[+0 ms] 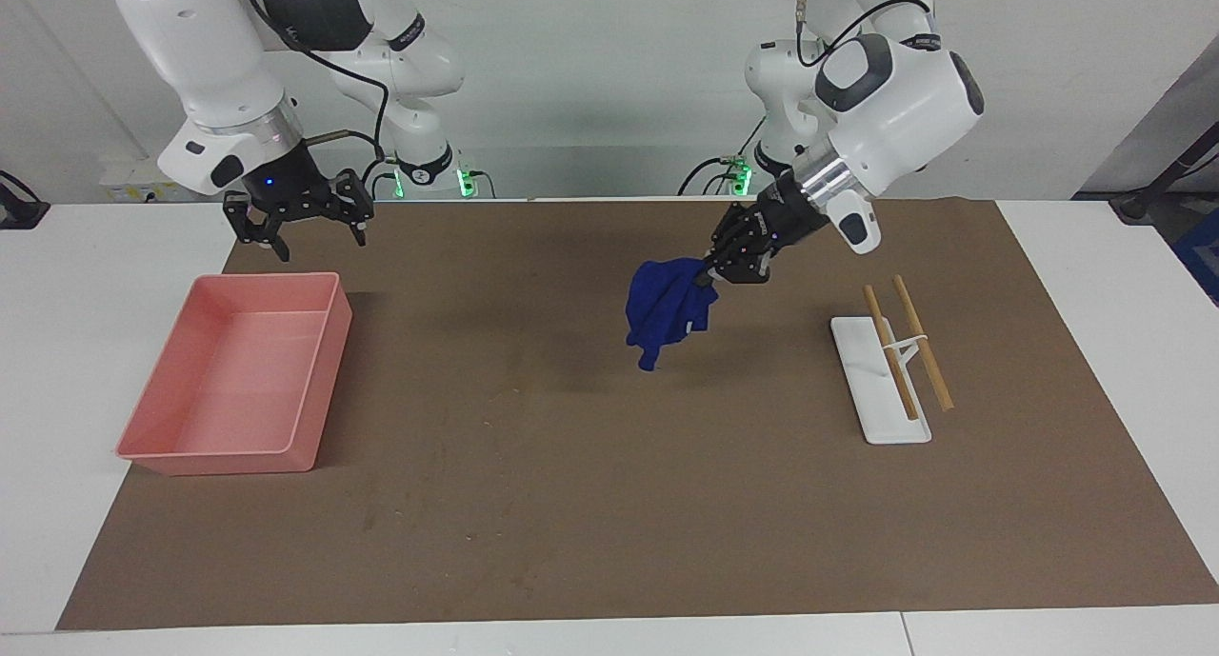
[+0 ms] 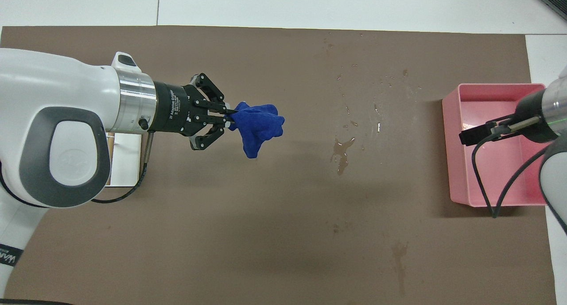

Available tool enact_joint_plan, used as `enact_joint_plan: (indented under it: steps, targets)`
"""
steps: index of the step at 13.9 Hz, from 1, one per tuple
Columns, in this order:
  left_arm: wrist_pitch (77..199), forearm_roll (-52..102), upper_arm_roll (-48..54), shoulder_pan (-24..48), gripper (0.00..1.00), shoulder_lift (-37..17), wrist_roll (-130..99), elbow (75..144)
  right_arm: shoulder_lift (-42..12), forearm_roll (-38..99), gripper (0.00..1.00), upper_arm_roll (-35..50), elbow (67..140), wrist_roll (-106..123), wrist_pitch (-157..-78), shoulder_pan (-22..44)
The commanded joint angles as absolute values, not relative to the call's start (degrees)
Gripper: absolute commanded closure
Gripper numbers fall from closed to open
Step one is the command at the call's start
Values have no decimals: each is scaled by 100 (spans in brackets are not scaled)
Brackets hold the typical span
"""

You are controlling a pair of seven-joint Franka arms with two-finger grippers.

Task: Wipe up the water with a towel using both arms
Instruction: 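Carry the towel toward center while the right gripper reaches toward it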

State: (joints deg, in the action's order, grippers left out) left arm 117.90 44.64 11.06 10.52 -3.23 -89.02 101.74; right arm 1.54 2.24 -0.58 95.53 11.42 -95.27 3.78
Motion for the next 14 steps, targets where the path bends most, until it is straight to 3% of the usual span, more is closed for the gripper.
enact_joint_plan:
  steps: [1,4,7,11,14]
  targets:
    - [12066,4991,1020,1265,100,-132,-9289,10345,290,789,0,-53,9896,183,-10088,754]
    - [12488,5071,1019,1449,100,-36,-9571,10659,290,1150,0,-53,10098,-1446,-10449,1247]
    - [12751,5080,1020,1564,100,-9,-9615,10731,264,2472,0,-53,10221,-3490,-10598,1301]
    - [13060,5089,1020,1924,100,52,-9809,10942,203,4012,0,-53,10669,-4953,-11746,1405]
    - [13183,5098,1063,1969,100,27,-9993,10890,-17,4525,0,-53,10758,-5712,-12707,1880]
